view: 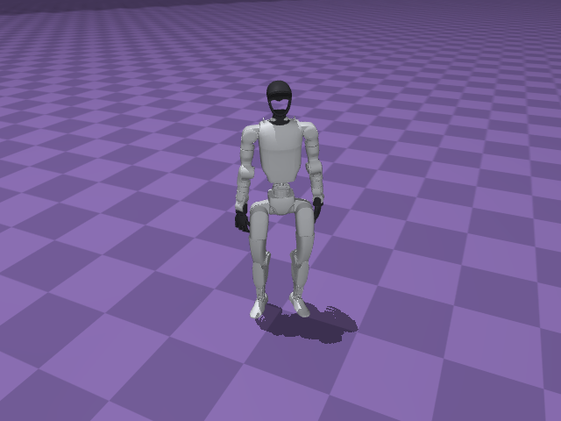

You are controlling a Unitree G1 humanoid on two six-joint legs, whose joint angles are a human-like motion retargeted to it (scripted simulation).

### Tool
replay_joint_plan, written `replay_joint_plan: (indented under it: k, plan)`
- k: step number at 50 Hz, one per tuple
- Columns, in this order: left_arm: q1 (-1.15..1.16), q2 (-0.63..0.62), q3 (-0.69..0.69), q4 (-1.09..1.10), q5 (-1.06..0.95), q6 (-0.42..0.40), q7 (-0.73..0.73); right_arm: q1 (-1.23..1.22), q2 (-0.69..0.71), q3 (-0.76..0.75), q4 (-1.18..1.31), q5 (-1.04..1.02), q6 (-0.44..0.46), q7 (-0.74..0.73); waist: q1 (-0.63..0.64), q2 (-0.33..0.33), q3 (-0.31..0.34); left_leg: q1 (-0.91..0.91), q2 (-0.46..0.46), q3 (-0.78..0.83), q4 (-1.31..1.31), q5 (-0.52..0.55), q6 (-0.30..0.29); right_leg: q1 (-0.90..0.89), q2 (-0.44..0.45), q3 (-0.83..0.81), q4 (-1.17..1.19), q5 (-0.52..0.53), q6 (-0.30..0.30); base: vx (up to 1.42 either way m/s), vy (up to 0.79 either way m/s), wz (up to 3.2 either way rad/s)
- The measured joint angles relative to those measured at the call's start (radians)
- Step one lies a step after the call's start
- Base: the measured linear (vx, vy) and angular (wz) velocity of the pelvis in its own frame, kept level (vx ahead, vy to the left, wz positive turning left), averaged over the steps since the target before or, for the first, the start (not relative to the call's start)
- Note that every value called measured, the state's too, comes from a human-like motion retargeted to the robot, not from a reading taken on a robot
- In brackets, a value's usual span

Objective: Upper body actions

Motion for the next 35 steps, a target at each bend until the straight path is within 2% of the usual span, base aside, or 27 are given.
replay_joint_plan:
  k: [35]
  plan:
    - [0.0,-0.002,-0.001,0.004,-0.005,-0.001,0.003,-0.001,0.0,0.003,0.002,-0.01,0.002,0.0,-0.002,0.004,-0.003,0.001,0.0,-0.001,0.002,-0.002,-0.001,0.002,-0.001,-0.001,0.0,-0.001,0.0,0.0,0.0,0.0]
